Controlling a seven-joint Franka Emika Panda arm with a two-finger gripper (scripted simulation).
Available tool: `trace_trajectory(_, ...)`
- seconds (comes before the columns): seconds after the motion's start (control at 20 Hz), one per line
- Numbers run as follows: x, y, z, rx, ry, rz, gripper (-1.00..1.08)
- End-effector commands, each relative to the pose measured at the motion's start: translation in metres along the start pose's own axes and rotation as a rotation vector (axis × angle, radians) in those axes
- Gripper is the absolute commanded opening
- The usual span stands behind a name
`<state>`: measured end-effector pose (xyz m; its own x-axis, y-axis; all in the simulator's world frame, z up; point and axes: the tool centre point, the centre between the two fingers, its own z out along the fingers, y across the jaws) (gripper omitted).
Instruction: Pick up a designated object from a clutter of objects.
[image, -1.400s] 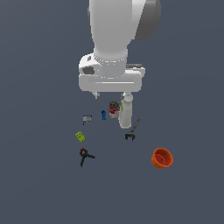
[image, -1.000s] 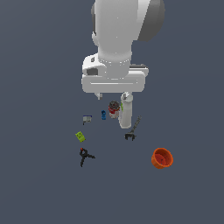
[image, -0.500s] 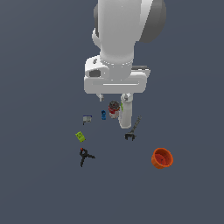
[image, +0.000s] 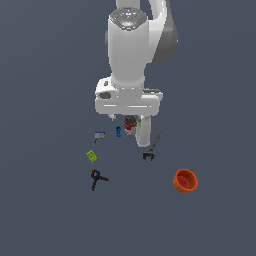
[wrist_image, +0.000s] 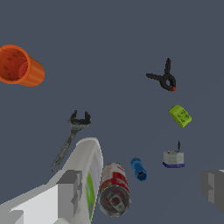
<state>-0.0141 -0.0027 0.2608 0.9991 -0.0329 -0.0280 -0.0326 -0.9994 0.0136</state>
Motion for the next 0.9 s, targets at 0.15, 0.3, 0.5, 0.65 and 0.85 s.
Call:
trace_trajectory(0.15, -0.014, 0.011, 0.042, 0.008, 0.005, 0.084, 1.00)
trace_trajectory(0.3, -0.025, 0.019, 0.066, 0.012, 0.008, 0.138, 1.00)
trace_trajectory(0.5, -0.042, 0.028, 0.098, 0.016, 0.012, 0.210, 1.00)
trace_trajectory(0.65, -0.057, 0.034, 0.119, 0.019, 0.015, 0.264, 1.00)
trace_trajectory(0.85, -0.075, 0.042, 0.141, 0.020, 0.019, 0.324, 1.00)
